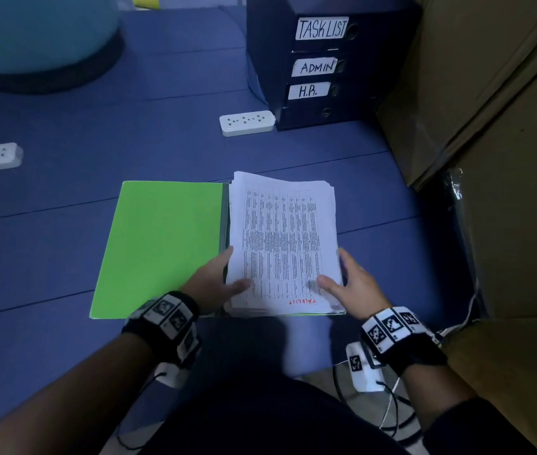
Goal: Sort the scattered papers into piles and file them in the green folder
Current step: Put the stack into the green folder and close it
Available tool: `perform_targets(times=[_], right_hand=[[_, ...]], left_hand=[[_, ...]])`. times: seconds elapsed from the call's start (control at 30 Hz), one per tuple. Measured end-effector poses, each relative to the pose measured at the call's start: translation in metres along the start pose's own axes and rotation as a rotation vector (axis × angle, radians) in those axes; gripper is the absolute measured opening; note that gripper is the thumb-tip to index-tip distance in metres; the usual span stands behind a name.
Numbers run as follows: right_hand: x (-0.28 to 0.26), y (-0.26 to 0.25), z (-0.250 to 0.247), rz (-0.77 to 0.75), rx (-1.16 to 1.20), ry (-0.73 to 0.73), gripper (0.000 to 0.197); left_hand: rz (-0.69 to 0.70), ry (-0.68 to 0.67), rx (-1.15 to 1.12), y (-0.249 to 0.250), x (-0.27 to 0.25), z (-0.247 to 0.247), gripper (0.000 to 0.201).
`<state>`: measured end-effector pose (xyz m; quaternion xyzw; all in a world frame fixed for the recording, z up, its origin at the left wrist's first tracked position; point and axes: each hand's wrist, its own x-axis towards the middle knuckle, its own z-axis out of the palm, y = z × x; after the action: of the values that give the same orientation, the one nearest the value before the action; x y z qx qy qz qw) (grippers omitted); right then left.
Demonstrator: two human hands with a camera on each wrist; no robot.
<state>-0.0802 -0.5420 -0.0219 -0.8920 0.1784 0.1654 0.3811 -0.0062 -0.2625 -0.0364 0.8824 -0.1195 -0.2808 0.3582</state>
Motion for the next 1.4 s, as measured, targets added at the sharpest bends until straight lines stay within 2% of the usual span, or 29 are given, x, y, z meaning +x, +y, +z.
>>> perform_targets(times=[0.03,0.1,0.2,0.27,0.3,0.43,0.5,0.6,0.67,0.73,0.83,0.9,1.0,1.07,1.1,1.13,1.2,1.3,1.4], right_hand=[[0.001,-0.002,0.002,0.025,-0.012,-0.021,0.092],[0.002,-0.004,0.004,0.052,-0.02,0.014,0.085],[0.002,-0.013,-0.002,-0.012,-0.113,0.101,0.084],[-0.001,-0.034,-0.003,-0.075,-0.272,0.099,0.08],[-0.002,-0.048,-0.001,-0.106,-0.339,0.073,0.076],[0.004,-0.112,0.026,-0.235,-0.423,-0.087,0.066],[0.02,-0.136,0.044,-0.252,-0.459,-0.136,0.066],[0.056,-0.163,0.066,-0.219,-0.535,-0.159,0.081],[0.08,-0.171,0.074,-0.173,-0.573,-0.183,0.093],[0.095,-0.171,0.077,-0.121,-0.627,-0.24,0.095],[0.102,-0.167,0.078,-0.067,-0.707,-0.327,0.102],[0.104,-0.163,0.082,-0.064,-0.732,-0.36,0.108],[0.109,-0.158,0.088,-0.069,-0.742,-0.354,0.105],[0.112,-0.155,0.089,-0.076,-0.748,-0.357,0.107],[0.113,-0.154,0.088,-0.08,-0.755,-0.364,0.109],[0.116,-0.152,0.088,-0.089,-0.763,-0.369,0.112],[0.12,-0.147,0.088,-0.095,-0.783,-0.375,0.115],[0.122,-0.142,0.086,-0.128,-0.783,-0.36,0.115],[0.118,-0.144,0.078,-0.139,-0.735,-0.372,0.11]], left_hand=[[-0.014,0.017,-0.019,-0.002,0.0,-0.002,0.082],[-0.109,0.134,-0.056,-0.018,0.001,-0.013,0.076],[-0.47,0.36,0.058,-0.064,-0.005,-0.045,0.08],[-0.714,0.399,0.174,-0.091,-0.019,-0.061,0.087],[-0.779,0.404,0.202,-0.099,-0.024,-0.063,0.091],[-0.835,0.415,0.279,-0.11,-0.031,-0.062,0.099],[-0.854,0.416,0.282,-0.108,-0.03,-0.065,0.1],[-0.908,0.423,0.168,-0.117,-0.028,-0.071,0.102],[-0.938,0.432,0.076,-0.125,-0.027,-0.075,0.104],[-0.961,0.414,0.08,-0.128,-0.028,-0.078,0.102],[-0.977,0.349,0.144,-0.135,-0.028,-0.084,0.098],[-0.996,0.35,0.071,-0.141,-0.026,-0.09,0.093],[-0.907,0.282,-0.039,-0.142,-0.027,-0.104,0.065],[-0.775,0.335,-0.166,-0.136,-0.034,-0.113,0.032],[-0.711,0.409,-0.229,-0.133,-0.041,-0.12,0.024],[-0.621,0.47,-0.308,-0.129,-0.048,-0.129,0.025],[-0.377,0.477,-0.525,-0.109,-0.064,-0.147,0.032],[-0.028,0.255,-0.75,-0.046,-0.077,-0.152,0.041],[0.205,-0.008,-0.739,0.018,-0.066,-0.131,0.07]])
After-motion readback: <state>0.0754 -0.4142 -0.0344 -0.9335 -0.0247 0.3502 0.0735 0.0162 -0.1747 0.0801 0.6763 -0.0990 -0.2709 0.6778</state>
